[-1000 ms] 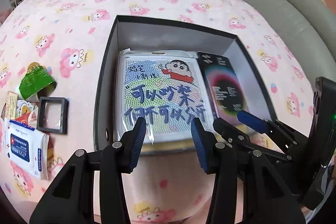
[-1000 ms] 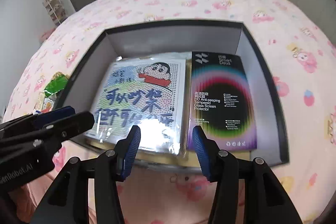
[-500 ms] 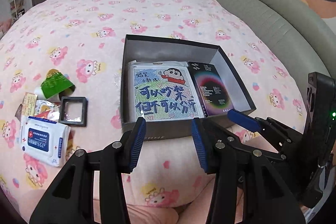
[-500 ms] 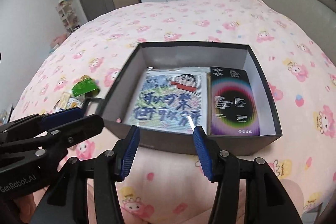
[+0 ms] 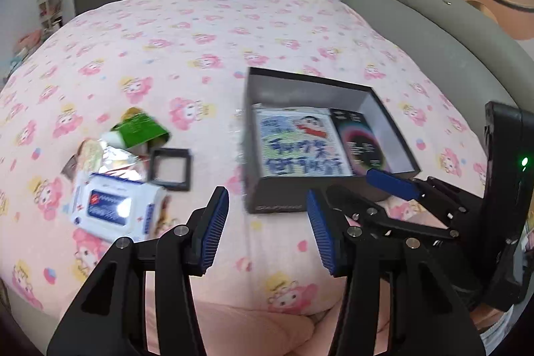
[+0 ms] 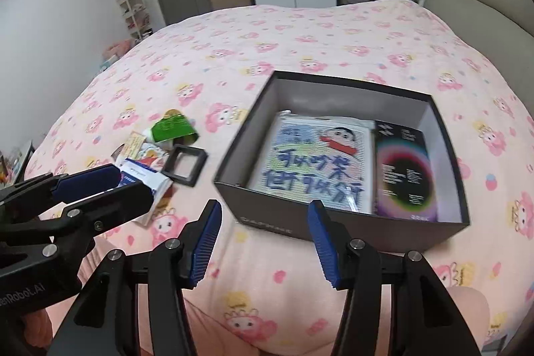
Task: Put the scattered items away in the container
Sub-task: 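Withdraw the left tool and move it toward the white wet-wipes pack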
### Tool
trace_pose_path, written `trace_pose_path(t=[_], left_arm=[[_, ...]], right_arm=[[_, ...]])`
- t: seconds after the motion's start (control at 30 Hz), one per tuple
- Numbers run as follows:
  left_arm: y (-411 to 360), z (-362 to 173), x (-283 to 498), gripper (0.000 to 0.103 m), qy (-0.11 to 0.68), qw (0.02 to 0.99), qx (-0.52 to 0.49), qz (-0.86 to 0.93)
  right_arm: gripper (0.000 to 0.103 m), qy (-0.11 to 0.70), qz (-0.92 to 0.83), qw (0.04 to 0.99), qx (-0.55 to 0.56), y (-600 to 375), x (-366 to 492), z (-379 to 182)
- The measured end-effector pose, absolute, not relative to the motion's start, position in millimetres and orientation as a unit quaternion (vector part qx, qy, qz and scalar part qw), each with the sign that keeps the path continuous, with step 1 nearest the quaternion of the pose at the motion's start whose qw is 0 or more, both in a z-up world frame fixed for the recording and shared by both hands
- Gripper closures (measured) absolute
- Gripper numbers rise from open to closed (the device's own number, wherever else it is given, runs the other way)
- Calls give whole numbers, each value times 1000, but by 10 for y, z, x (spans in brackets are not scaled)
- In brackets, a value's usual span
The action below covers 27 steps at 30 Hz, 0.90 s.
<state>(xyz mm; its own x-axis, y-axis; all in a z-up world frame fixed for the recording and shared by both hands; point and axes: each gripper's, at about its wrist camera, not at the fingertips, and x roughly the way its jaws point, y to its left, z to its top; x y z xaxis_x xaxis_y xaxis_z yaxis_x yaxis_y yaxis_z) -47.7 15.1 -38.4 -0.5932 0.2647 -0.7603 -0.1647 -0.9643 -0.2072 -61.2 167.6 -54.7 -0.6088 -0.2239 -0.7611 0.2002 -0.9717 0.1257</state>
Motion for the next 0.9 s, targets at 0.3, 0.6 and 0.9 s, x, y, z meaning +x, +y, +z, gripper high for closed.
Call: trace_pose_path(t=[0.3,0.6,0.9], left_arm=[[-622,-573,-400,53,-114,49,-445,887],[-1522,-1016,-790,53,-218,-48,-475,851],[-2193,-1665,-1301,53,-327,-101,-516,785]], right_arm=[[53,4,-882,185,433,940,-762,-635],[53,28,-851,206,482,354,-1039,-1068],[53,46,-814,208,540,51,-1291,-1560]])
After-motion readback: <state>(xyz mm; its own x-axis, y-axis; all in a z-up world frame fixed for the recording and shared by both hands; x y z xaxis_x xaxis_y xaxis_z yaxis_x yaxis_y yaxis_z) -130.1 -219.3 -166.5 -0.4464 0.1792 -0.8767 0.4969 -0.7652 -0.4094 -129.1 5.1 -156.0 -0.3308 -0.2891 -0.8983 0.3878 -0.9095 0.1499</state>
